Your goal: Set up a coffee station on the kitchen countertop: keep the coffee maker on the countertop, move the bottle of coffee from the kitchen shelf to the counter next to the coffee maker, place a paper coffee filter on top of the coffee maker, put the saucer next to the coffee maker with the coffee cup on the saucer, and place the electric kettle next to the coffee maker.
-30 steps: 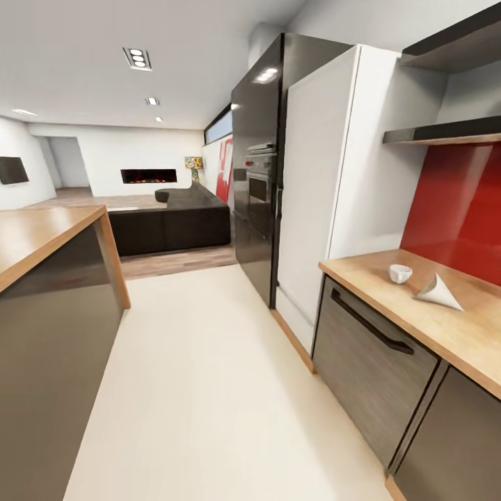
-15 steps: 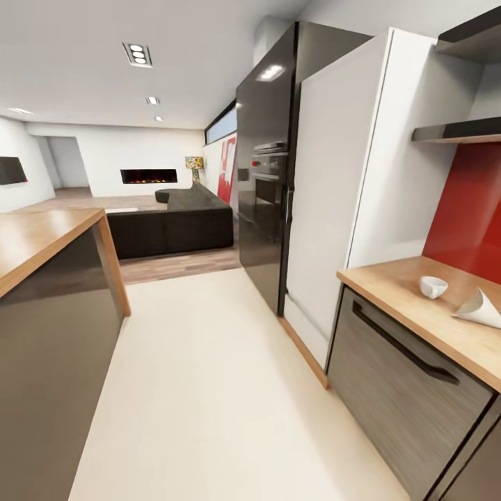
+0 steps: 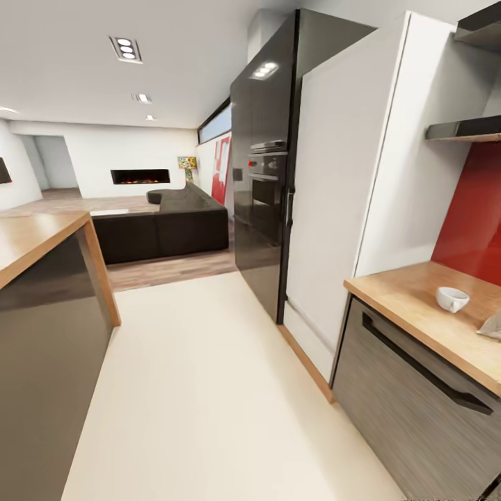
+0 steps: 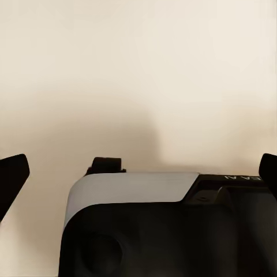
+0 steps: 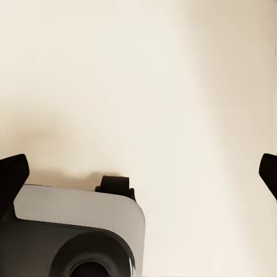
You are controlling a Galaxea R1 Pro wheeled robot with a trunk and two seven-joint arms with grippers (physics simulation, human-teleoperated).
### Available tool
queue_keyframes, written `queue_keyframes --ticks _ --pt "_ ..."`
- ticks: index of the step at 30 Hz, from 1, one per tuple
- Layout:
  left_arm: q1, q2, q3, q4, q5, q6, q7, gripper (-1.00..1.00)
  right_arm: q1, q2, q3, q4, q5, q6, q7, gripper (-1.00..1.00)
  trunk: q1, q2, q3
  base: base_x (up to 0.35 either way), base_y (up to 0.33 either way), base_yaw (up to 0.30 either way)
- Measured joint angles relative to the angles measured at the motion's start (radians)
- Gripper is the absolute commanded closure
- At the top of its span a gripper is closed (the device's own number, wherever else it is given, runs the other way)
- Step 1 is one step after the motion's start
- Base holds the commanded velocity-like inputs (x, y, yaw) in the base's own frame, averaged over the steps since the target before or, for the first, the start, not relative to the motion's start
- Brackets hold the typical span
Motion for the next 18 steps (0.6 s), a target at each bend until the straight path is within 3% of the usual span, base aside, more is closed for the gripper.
queue_keyframes --ticks 18 --pt "0.0 0.0 0.0 0.0 0.0 0.0 0.0 -1.0 0.0 0.0 0.0 0.0 0.0 0.0 0.001 -1.0 0.0 0.0 0.0 0.017 0.003 -0.258"
